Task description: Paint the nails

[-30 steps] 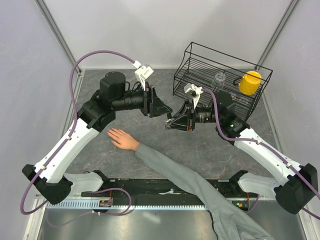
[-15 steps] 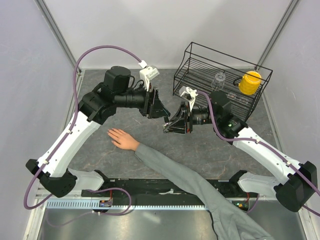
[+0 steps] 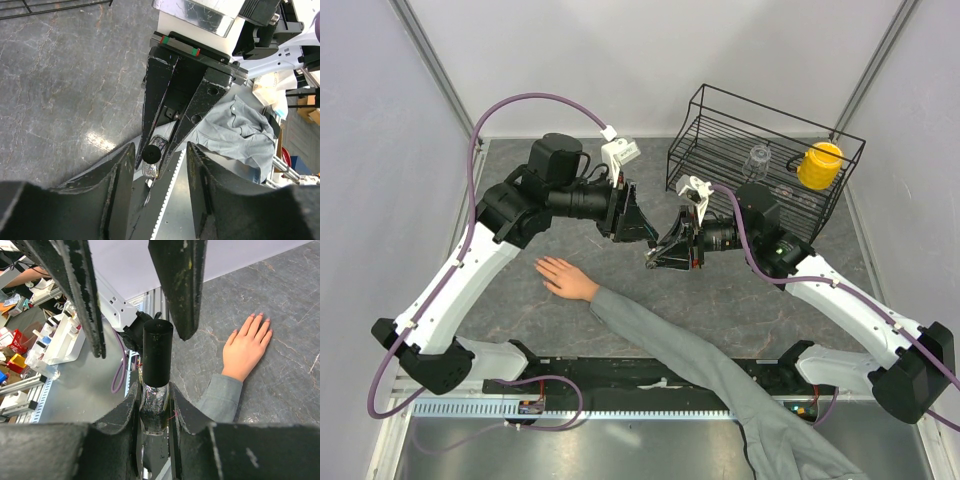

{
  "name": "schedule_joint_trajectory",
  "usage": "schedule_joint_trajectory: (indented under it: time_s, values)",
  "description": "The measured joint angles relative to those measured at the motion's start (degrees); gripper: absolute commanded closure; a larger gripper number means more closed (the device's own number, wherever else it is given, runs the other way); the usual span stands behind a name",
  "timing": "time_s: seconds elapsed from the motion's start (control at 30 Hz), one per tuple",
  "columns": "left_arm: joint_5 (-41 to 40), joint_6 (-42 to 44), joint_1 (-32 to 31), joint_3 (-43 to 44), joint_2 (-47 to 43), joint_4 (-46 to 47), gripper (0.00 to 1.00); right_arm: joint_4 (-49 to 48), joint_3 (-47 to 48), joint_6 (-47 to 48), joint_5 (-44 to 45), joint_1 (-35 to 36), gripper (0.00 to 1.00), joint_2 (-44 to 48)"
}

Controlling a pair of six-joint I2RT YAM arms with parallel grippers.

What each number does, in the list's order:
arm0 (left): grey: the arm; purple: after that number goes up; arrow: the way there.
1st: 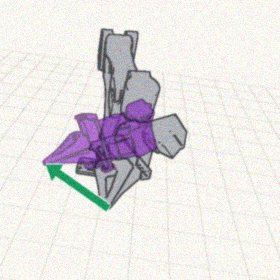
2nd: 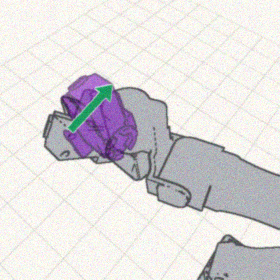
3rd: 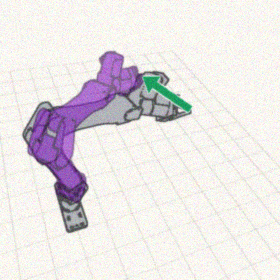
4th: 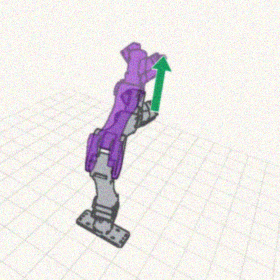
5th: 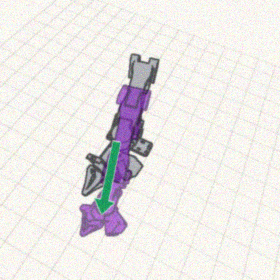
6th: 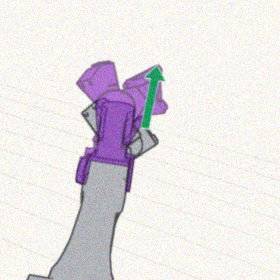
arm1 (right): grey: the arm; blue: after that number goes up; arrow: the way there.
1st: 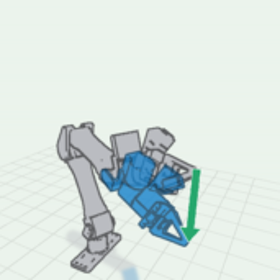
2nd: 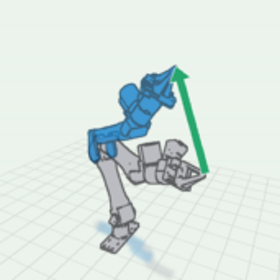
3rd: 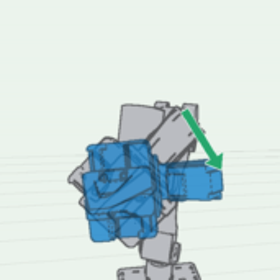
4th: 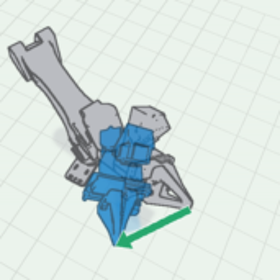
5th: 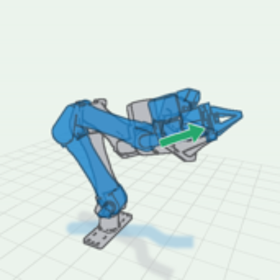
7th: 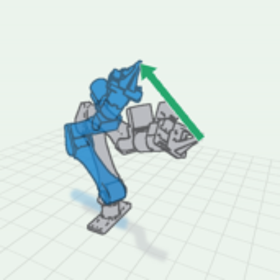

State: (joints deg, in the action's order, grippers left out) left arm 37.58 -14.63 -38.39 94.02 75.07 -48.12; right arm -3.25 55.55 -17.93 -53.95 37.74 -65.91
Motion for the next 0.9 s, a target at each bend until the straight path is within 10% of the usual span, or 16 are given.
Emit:
schedule_joint_trajectory:
  time_s: [0.9]
  values:
    - [-0.3, 1.9, 0.0, 0.0, 0.4, -2.0, 0.86, 0.8, 0.7, 0.3, 0.1, 0.3, 1.00, 0.0]
